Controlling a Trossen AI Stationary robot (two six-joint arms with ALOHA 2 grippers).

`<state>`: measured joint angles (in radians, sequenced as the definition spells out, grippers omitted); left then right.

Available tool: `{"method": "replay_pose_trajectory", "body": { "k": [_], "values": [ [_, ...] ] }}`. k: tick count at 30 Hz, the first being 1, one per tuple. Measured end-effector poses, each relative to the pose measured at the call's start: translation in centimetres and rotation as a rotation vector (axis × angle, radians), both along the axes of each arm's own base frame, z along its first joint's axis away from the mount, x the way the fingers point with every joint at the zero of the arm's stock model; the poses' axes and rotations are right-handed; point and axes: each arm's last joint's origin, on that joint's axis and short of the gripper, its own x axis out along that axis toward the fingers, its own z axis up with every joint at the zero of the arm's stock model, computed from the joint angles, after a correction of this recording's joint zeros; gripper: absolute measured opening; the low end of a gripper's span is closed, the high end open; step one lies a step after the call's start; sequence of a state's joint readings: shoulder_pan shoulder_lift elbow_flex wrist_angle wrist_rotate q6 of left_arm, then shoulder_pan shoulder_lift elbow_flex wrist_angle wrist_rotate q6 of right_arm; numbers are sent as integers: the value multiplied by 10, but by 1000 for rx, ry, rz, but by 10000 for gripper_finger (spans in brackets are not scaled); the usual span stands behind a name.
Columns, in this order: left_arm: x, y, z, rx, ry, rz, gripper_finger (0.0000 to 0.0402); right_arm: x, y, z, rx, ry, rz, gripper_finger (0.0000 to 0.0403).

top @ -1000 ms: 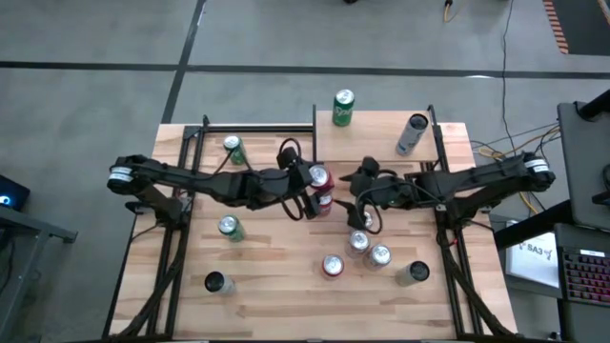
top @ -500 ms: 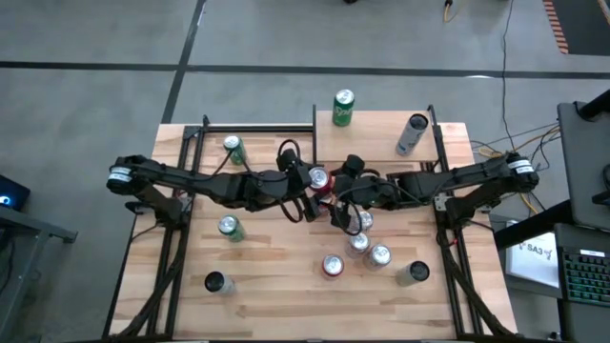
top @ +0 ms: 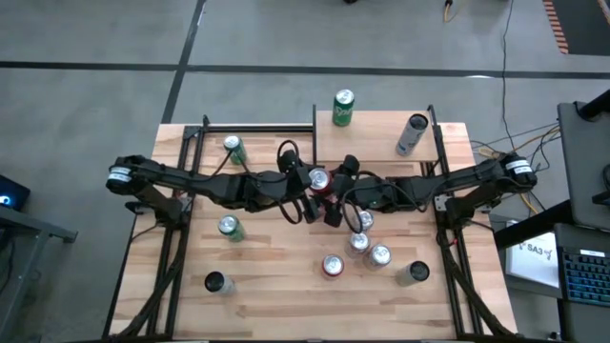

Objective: Place canned beverage on shelf
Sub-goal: Put the top left orange soda can on the shelf

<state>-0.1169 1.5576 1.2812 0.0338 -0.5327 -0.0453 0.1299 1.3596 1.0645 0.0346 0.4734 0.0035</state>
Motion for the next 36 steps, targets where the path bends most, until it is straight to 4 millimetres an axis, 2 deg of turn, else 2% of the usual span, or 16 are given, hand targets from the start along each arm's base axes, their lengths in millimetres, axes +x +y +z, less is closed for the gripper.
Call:
{"method": "replay_pose_trajectory", "body": {
  "k": [19,22,29,36],
  "values": [
    [0,0,0,-3,5,1,289,0,0,0,5,-3,1,282],
    [0,0,-1,-11,7,1,305,0,0,0,6,-4,4,282],
    [-2,1,1,0,13,14,391,0,0,0,3,0,5,282],
    [-24,2,21,48,23,-8,380,-9,-8,5,-4,32,-21,282]
  ]
}}
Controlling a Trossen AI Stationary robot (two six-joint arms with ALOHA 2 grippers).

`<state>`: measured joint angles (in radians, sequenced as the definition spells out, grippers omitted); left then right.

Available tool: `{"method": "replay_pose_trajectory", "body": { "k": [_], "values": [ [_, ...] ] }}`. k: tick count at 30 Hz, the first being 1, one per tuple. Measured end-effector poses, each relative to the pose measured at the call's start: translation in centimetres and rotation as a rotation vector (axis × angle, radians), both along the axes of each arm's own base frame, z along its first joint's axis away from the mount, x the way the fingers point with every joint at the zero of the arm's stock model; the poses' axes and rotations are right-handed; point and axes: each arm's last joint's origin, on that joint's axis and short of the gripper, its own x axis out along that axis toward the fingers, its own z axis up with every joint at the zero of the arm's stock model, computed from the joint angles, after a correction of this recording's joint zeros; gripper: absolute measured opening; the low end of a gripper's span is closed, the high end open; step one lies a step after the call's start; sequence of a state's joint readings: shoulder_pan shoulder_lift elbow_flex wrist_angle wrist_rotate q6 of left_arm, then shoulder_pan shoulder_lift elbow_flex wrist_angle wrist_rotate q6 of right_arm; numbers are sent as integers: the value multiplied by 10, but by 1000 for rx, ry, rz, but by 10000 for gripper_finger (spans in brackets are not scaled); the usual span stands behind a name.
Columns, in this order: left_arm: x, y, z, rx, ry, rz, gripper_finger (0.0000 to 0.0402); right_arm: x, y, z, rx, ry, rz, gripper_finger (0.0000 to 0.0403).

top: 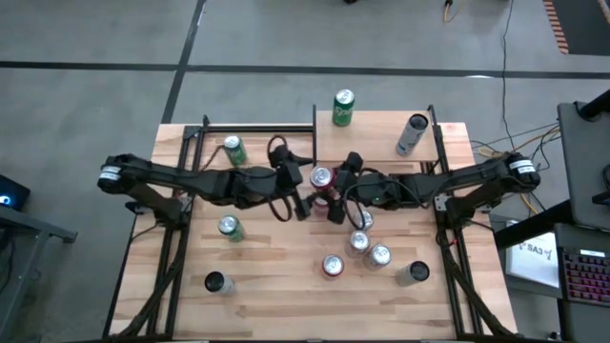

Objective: Place canned beverage on shelf
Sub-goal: Put the top left orange soda can on the shelf

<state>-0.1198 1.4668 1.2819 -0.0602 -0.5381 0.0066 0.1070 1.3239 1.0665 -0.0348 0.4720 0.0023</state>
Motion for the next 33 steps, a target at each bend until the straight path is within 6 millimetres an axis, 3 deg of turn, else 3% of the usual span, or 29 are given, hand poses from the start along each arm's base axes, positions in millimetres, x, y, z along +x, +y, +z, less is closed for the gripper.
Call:
{"method": "replay_pose_trajectory", "body": {
  "k": [6,10,20,28,33],
  "values": [
    [-31,4,24,36,-3,4,379,-15,-21,6,1,6,-55,282],
    [-49,4,32,31,-13,-7,379,-28,-39,-2,15,-24,-124,282],
    [-72,2,-4,-19,-98,-24,379,-48,-76,-38,134,-178,-376,282],
    [-79,3,-25,-36,-134,-21,379,-51,-82,-51,125,-184,-572,282],
    [-79,3,-26,-35,-136,-21,379,-52,-82,-50,114,-194,-617,282]
  ]
}}
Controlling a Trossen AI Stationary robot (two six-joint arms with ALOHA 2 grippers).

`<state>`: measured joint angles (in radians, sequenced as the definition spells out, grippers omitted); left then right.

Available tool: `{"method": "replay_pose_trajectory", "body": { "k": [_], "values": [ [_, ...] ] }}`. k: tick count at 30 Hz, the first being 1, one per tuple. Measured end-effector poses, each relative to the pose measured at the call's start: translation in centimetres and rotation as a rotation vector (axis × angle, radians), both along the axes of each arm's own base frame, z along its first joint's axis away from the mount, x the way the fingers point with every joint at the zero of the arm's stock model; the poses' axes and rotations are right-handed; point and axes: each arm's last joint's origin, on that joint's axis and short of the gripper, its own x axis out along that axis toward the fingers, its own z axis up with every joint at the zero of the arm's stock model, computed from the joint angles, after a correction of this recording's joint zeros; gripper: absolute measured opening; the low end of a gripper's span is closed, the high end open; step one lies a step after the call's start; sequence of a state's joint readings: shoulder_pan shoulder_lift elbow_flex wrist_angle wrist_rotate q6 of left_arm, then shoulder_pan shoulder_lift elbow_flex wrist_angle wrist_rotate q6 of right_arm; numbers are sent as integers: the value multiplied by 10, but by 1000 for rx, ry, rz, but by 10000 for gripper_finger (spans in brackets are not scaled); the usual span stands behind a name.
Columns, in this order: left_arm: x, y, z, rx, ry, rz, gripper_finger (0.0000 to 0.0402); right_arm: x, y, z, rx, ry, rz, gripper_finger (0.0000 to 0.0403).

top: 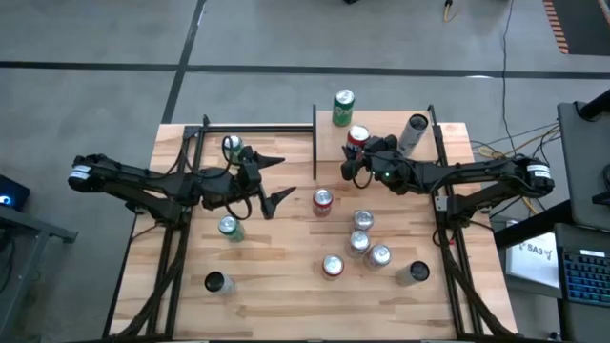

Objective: Place canned beverage on shelf
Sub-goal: Put the top left orange soda can on the shelf

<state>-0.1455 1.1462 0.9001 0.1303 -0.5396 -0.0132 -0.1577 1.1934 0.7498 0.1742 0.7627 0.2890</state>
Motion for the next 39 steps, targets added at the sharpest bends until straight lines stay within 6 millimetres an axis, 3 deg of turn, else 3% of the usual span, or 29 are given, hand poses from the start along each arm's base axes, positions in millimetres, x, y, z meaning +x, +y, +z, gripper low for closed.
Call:
{"method": "replay_pose_trajectory", "body": {
  "k": [25,39],
  "values": [
    [2,0,-3,6,19,1,379,-10,-2,-13,75,-34,-237,293],
    [3,0,-3,13,19,0,379,-14,-2,-21,67,5,-242,298]
  ]
}}
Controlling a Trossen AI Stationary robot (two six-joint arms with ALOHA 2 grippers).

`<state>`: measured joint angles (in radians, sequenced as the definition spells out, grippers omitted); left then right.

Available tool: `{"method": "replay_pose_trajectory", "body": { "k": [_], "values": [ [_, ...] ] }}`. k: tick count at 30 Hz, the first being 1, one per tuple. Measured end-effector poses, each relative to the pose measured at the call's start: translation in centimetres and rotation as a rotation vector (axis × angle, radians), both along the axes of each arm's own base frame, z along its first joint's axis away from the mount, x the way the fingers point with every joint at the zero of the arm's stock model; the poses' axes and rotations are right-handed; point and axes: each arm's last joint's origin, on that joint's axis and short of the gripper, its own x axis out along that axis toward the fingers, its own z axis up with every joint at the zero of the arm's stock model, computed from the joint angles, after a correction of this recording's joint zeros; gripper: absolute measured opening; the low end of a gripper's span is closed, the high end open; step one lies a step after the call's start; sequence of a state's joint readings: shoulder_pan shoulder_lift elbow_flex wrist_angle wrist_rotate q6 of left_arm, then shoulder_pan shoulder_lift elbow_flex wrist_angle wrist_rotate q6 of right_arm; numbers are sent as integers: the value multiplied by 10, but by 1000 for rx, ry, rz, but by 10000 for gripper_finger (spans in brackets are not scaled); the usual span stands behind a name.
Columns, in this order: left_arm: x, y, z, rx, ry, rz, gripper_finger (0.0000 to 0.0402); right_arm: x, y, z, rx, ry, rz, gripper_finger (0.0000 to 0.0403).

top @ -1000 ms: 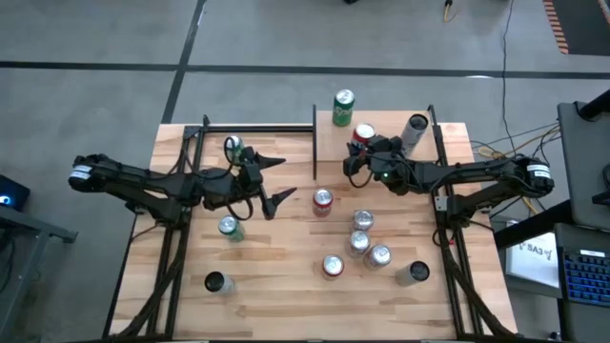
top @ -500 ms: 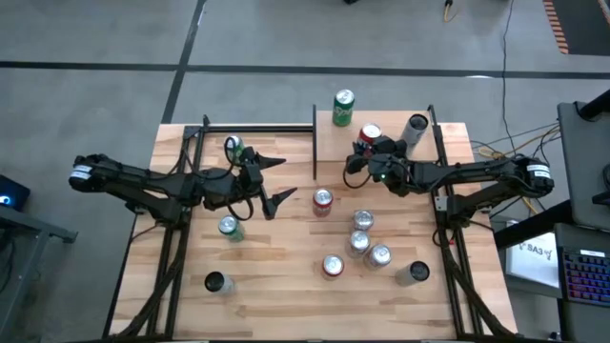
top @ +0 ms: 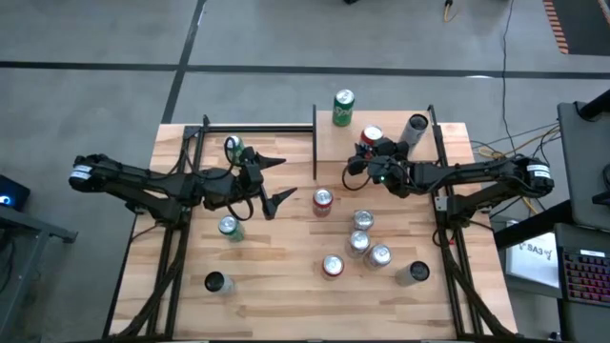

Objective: Place canned beverage on shelf
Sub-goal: Put the top left orange soda can on the shelf

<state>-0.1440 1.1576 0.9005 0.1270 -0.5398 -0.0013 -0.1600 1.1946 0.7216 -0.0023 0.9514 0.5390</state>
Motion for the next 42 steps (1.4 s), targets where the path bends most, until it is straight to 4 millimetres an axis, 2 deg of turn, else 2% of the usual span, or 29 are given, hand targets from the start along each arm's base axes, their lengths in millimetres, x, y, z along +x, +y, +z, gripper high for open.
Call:
{"method": "replay_pose_trajectory", "body": {
  "k": [9,17,24,42],
  "values": [
    [0,0,0,0,0,0,379,-2,-2,-3,-8,12,-22,300],
    [0,0,0,16,7,-2,379,-3,-5,-3,-9,4,-35,329],
    [0,0,0,17,8,-2,379,-2,-6,-1,-24,16,-31,334],
    [0,0,0,16,3,-2,379,3,-8,17,-169,38,-4,327]
  ]
}}
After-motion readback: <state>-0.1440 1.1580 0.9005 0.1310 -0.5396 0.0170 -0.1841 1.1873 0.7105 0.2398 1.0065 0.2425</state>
